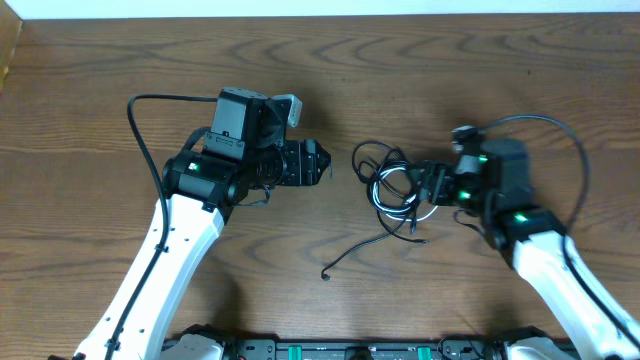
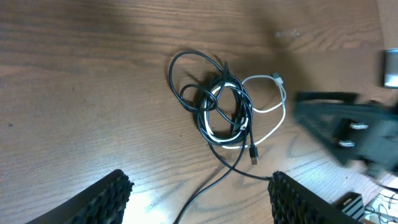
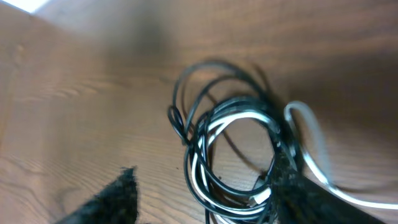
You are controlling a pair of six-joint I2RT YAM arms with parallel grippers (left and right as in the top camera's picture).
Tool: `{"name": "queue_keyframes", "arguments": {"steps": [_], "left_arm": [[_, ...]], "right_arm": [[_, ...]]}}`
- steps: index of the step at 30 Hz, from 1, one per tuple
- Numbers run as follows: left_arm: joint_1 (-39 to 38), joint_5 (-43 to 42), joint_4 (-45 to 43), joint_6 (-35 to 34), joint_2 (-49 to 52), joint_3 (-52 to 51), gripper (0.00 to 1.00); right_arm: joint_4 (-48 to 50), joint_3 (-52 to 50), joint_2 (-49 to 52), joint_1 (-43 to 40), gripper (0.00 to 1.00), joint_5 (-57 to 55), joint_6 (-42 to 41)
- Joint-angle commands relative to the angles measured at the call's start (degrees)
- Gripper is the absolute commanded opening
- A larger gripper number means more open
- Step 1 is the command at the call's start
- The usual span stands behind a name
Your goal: Untangle cables
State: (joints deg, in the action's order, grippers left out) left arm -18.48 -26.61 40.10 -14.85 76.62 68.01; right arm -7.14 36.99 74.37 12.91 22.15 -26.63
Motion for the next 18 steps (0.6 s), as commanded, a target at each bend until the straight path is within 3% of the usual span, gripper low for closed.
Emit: {"name": "queue_keyframes", "arguments": {"steps": [1,10,18], "left_arm": [[0.0,0.3,0.1,0.3,0.4,0.5,0.71],[0.0,0.3,0.1,0.3,0.5,0.5,0.71],[0.0,0.3,0.1,0.3,0.5,0.5,0.71]], "right_arm": [[0.4,0.4,5.5,1.7,0.59,-6.8,-3.9],[2.7,0.4,15.0,1.7,0.55,-10.8,-10.0],[7.6,0.4,21.4,2.2,0.45,-9.3,-11.0]]}}
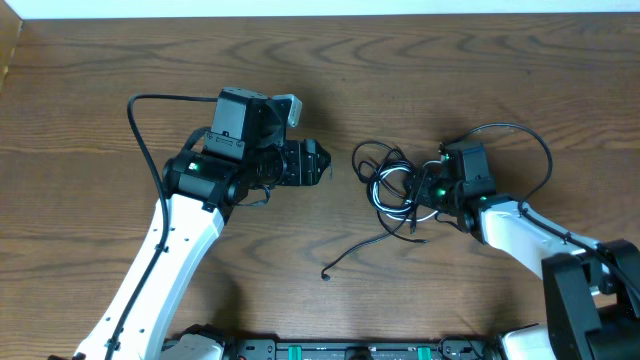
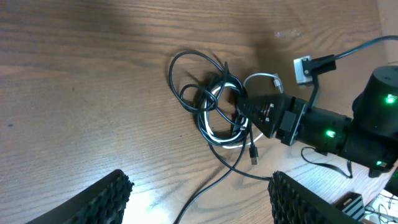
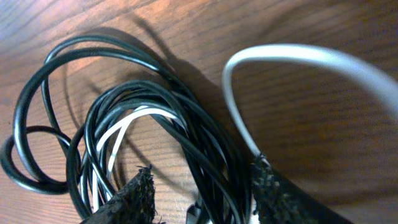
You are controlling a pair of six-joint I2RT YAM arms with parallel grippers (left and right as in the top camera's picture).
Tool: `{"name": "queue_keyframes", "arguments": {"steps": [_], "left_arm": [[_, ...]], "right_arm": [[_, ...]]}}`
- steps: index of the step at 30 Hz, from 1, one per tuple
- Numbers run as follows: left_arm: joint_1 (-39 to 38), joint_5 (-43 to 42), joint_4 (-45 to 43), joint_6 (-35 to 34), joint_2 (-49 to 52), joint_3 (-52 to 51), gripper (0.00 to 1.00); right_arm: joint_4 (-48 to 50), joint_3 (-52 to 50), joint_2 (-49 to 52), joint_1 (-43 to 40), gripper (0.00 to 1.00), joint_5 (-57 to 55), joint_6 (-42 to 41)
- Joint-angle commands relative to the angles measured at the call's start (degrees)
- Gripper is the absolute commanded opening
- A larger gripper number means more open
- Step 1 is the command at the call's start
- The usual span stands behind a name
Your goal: Untangle cables
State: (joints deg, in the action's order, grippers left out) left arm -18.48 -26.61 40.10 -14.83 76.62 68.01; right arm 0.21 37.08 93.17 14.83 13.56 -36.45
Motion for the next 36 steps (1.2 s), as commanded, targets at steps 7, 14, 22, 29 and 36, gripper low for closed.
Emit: {"name": "queue_keyframes", "arguments": {"steps": [7,14,22,29,36], "left_arm": [[0.0,0.4,0.1,0.4,0.5,0.5,0.72],[0.0,6.5,0.4,1.0,0.4,0.5,0.79],[0.0,6.3,0.8,2.1,0.5,0.5,0.98],[-5.2,6.4,0.7,24.9,1.1,0.5,0.98],[-13.5,16.2,-2.3,26.8,7.1,0.5,0.98]], "right_arm": [[11.2,0.3,6.8,2.2,0.01,12.2,18.3],[12.6,0.3,6.8,2.4,0.01,34.6,39.1],[7.4,0.6,6.5,0.0,0.60,12.8,28.8],[9.8,2.2,1.5,-5.1,0.99,32.0,26.1],[9.6,2.2,-7.3,-13.9,0.99,42.4,16.9]]}}
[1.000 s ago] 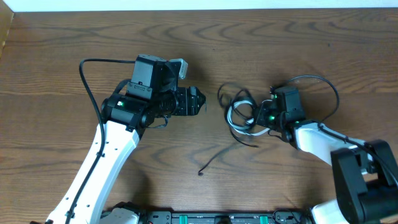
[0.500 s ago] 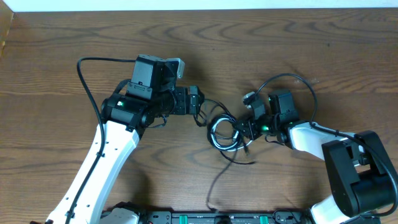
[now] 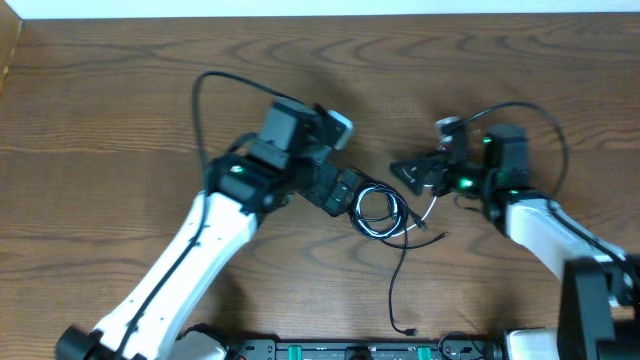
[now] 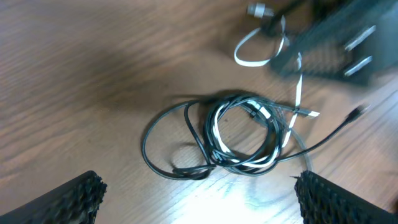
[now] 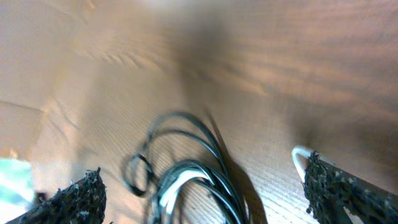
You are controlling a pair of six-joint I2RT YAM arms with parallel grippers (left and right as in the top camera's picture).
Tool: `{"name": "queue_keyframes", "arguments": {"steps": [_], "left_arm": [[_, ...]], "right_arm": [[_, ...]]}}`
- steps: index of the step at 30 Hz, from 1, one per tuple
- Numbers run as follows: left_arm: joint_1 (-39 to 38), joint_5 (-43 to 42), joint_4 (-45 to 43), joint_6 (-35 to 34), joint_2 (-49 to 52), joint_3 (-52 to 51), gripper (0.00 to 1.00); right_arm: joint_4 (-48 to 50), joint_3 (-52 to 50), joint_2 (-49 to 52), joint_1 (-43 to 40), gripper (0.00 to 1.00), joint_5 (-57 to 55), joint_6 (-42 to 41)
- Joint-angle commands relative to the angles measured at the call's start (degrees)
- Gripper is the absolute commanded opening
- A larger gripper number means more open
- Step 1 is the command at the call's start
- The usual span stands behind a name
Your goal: Untangle cables
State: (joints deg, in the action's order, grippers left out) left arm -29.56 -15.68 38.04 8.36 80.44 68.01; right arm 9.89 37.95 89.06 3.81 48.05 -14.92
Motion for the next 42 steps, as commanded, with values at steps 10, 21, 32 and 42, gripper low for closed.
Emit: {"name": "queue_keyframes", "arguments": {"steps": [10,21,32,42], "left_arm": [[-4.8,5.3,-3.4,3.6,20.0,0.5,0.97],[-7.1,5.5,-14.9,3.6,26.6,0.5,0.92],[-7.1,6.3,-15.9,3.6,34.5,0.5,0.34],[-6.1,6.3,-13.7,-7.2,23.6,0.6,0.08]], "right_arm": [[-14.6,1.3,-14.5,-14.7,0.99,0.8,-0.9],[-26.1,1.3,-16.3,-15.1,0.97,-6.0,3.3],[-33.2,1.3,-16.3,-15.1,0.97,-6.4,6.9],[-41.2,1.2,-16.3,-15.0,0.68,-4.7,6.9]]}}
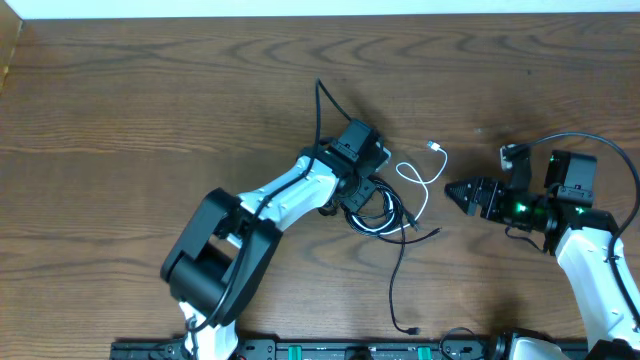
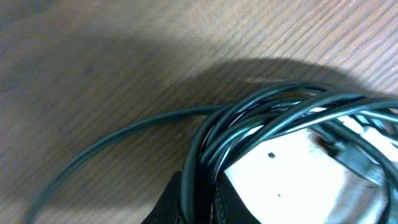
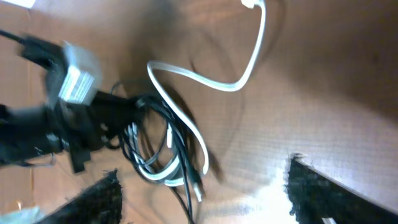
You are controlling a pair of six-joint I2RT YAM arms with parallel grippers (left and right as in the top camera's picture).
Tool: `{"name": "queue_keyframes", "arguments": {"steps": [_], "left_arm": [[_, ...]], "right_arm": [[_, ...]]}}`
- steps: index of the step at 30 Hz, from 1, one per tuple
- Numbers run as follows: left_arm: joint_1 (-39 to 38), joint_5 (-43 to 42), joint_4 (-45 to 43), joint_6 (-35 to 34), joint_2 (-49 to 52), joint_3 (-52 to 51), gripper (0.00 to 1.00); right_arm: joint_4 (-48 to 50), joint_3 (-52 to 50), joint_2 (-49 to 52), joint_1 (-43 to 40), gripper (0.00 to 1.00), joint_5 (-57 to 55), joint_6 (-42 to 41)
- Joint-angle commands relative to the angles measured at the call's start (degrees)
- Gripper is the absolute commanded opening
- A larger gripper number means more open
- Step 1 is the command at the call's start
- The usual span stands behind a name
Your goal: Untangle cables
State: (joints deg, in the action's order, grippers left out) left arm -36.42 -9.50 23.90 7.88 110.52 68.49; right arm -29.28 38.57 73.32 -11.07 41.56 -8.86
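Note:
The tangle is a coil of black cable (image 1: 385,215) with a white cable (image 1: 420,180) wound through it. My left gripper (image 1: 358,200) is down on the coil's left side. In the left wrist view it (image 2: 200,198) is shut on several black strands (image 2: 273,118). The white cable (image 3: 205,81) loops out up and right to a loose plug (image 1: 433,147). A black tail (image 1: 395,290) runs toward the front edge. My right gripper (image 1: 452,190) stands open to the right of the tangle (image 3: 155,143), with nothing between its fingers (image 3: 102,193).
The brown wooden table (image 1: 150,90) carries nothing else besides the cables and both arms. The left arm's own black lead (image 1: 322,110) arches over the table behind the tangle. The table's front rail (image 1: 330,350) lies just past the black tail's plug.
My left gripper was open above the coil and is now down and shut on its black strands. The right gripper has drawn back to the right. The white plug lies farther out.
At first my left gripper hung open to the left of the tangle and the right one stood at its right side. Then the right fingers were down among the strands. Later the tangle lay nearer the front with its tail swung down. Now the left holds the coil.

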Motion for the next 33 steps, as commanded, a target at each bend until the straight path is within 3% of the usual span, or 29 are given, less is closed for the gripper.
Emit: {"name": "queue_keyframes", "arguments": {"steps": [1,12,20,23,25,33], "left_arm": [[0.8,0.1,0.7,-8.6,-8.1,0.1,0.08],[0.8,0.1,4.3,-27.7,-15.8,0.1,0.07],[0.8,-0.1,5.2,-36.8,-15.8,0.1,0.07],[0.8,-3.2,5.4,-36.9,-15.8,0.1,0.07],[0.9,-4.0,6.3,-34.9,-15.8,0.1,0.07],[4.4,-1.0,16.7,-16.9,-22.0,0.1,0.08]], "right_arm": [[-3.4,0.6,-0.6,-0.1,0.63,2.9,0.8],[-10.7,0.0,-0.6,3.4,0.38,21.7,4.9],[-7.9,-0.1,-0.6,11.4,0.38,20.7,5.5],[-3.6,-0.1,-0.6,14.8,0.40,16.3,2.2],[-0.2,-0.1,-0.6,16.9,0.35,10.5,-4.1],[5.2,-0.1,-0.9,17.8,0.32,8.7,-11.5]]}}
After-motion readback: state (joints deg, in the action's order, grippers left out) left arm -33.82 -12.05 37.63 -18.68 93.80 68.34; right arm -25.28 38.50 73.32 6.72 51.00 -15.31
